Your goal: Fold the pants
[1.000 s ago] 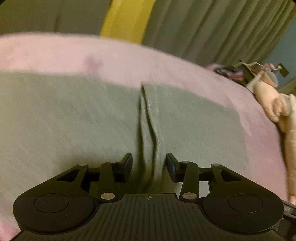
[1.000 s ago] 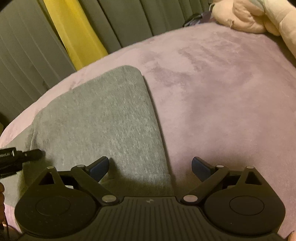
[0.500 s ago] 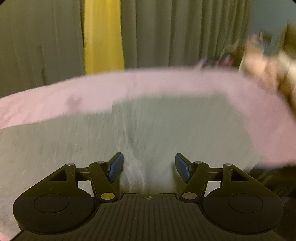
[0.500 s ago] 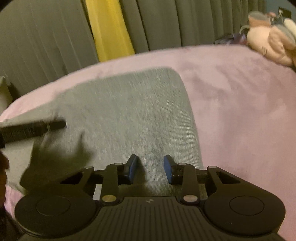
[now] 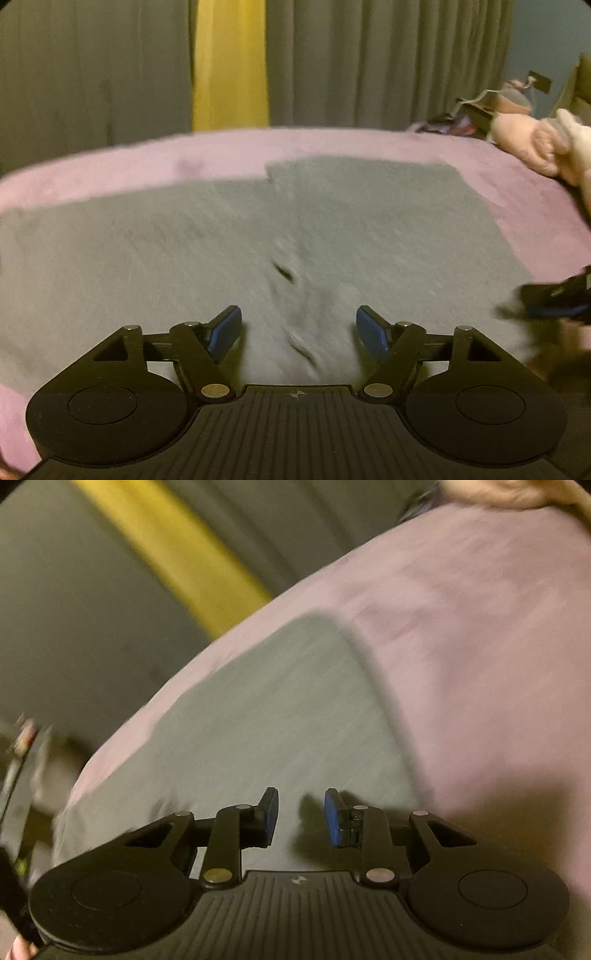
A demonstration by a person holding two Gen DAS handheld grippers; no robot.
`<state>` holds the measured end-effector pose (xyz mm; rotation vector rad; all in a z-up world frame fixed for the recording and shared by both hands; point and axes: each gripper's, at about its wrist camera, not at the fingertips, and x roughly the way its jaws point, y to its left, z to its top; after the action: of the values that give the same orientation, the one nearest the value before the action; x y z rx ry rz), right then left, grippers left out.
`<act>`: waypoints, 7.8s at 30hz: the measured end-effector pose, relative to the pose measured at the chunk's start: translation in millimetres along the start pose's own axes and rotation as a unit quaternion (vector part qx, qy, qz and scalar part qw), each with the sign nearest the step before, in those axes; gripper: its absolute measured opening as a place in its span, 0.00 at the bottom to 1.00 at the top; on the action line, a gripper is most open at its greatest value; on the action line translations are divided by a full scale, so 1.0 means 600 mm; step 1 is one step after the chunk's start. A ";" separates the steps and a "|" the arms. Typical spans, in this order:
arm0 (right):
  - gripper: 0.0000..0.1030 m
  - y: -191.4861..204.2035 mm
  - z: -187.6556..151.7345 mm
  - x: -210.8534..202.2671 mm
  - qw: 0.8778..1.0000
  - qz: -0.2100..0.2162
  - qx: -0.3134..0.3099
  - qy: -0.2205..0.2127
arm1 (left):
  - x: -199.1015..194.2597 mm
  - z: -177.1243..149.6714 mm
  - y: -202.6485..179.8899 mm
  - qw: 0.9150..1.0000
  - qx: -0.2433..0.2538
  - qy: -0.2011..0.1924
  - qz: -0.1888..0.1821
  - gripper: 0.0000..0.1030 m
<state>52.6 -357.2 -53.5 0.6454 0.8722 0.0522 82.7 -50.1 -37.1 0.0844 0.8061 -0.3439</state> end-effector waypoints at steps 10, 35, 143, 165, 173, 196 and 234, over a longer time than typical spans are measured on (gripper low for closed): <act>0.26 0.025 -0.010 0.033 0.997 -0.038 -0.025 0.057 | 0.021 -0.023 -0.009 0.999 0.017 0.027 0.033 0.93; 0.36 0.020 -0.008 -0.020 0.984 -0.171 -0.035 -0.039 | -0.039 0.004 0.080 0.984 -0.123 -0.060 0.116 0.90; 0.96 0.044 0.004 0.070 0.989 -0.144 -0.026 -0.024 | -0.139 -0.023 0.596 0.900 -0.404 -0.146 0.079 0.39; 0.96 0.014 0.003 0.037 0.995 -0.089 0.019 -0.044 | -0.029 0.027 0.044 0.996 0.093 0.013 -0.003 0.63; 0.96 0.024 0.002 0.026 0.995 -0.077 0.025 -0.056 | -0.123 0.043 0.193 0.991 -0.129 -0.020 0.036 0.91; 0.87 0.176 -0.046 0.179 0.989 0.102 0.093 0.059 | -0.100 0.011 0.295 0.933 -0.297 0.068 0.193 0.92; 0.41 0.187 0.043 -0.024 0.985 0.113 0.030 -0.127 | -0.104 0.019 0.178 0.993 -0.104 0.039 0.049 0.90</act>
<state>85.9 -283.6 29.8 0.7874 0.5537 0.1454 86.1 65.1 9.9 -0.0579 0.9081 -0.1624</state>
